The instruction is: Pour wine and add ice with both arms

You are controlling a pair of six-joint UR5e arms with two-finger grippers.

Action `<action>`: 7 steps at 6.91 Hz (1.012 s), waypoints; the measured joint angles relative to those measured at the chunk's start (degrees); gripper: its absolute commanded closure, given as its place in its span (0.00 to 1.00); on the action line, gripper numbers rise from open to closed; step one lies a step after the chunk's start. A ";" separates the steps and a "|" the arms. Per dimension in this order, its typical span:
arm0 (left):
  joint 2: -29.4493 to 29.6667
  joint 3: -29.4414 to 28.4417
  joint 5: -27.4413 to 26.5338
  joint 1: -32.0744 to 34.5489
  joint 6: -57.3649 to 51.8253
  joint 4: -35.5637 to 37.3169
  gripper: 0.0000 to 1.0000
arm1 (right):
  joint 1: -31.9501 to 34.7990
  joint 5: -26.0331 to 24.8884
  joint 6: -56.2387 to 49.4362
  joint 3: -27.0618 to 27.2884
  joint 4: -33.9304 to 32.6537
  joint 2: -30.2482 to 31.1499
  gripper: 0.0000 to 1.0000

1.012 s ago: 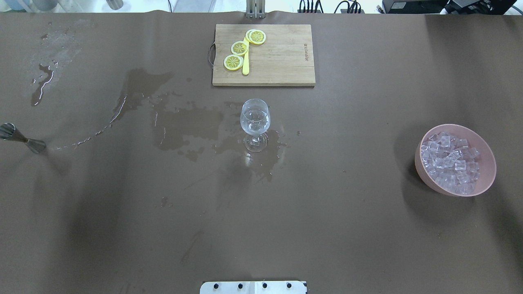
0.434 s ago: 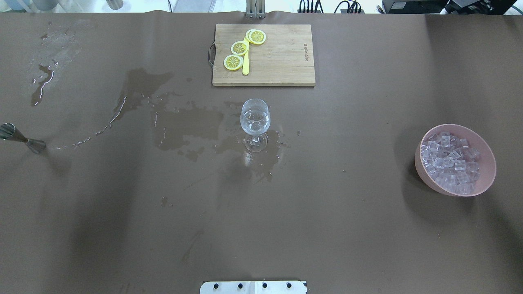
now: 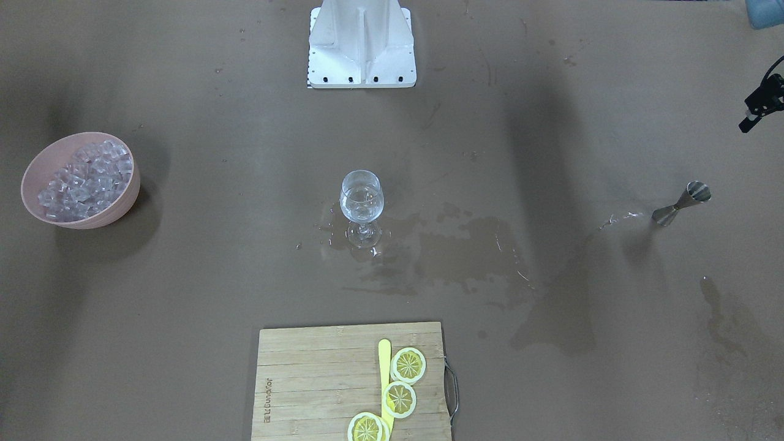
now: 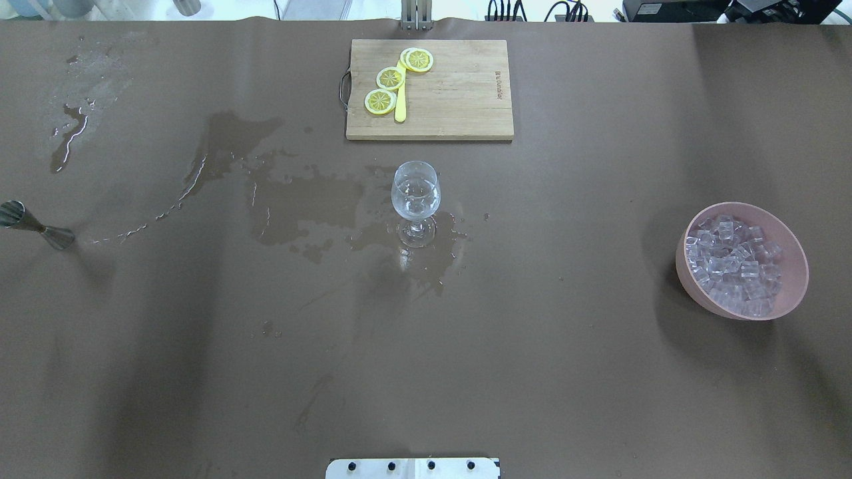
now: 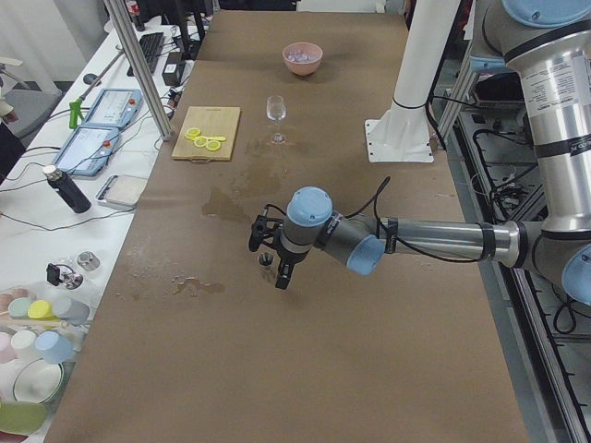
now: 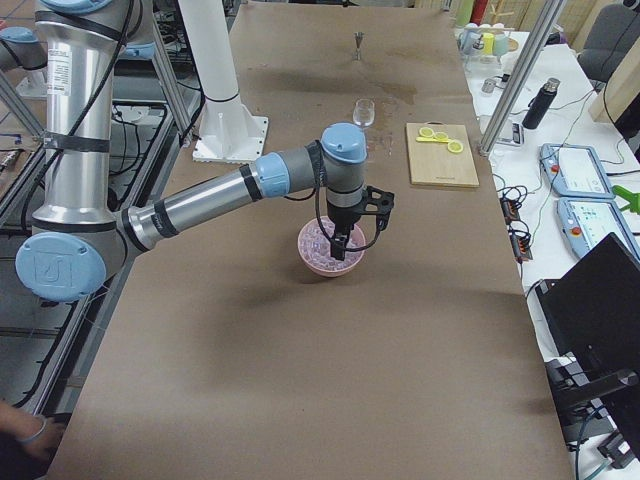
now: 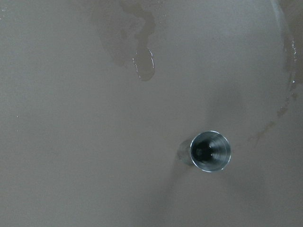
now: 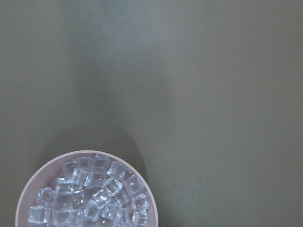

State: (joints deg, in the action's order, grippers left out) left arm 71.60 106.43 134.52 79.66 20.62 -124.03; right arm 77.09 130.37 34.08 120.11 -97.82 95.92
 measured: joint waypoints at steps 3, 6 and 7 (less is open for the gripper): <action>-3.19 -11.16 0.00 -0.27 8.75 -25.11 0.02 | -5.96 -1.31 6.42 -0.09 1.95 -0.47 0.00; -3.54 -19.51 0.04 -0.62 16.68 -42.57 0.02 | -9.88 -2.71 9.58 -1.30 3.30 -1.34 0.00; -3.32 -20.14 0.09 -0.79 17.53 -44.30 0.02 | -11.21 -3.30 11.97 -2.30 4.87 -2.24 0.00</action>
State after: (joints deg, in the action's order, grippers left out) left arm 68.28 86.29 134.61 78.87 38.15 -168.33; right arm 65.88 127.07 46.04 117.82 -92.95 93.68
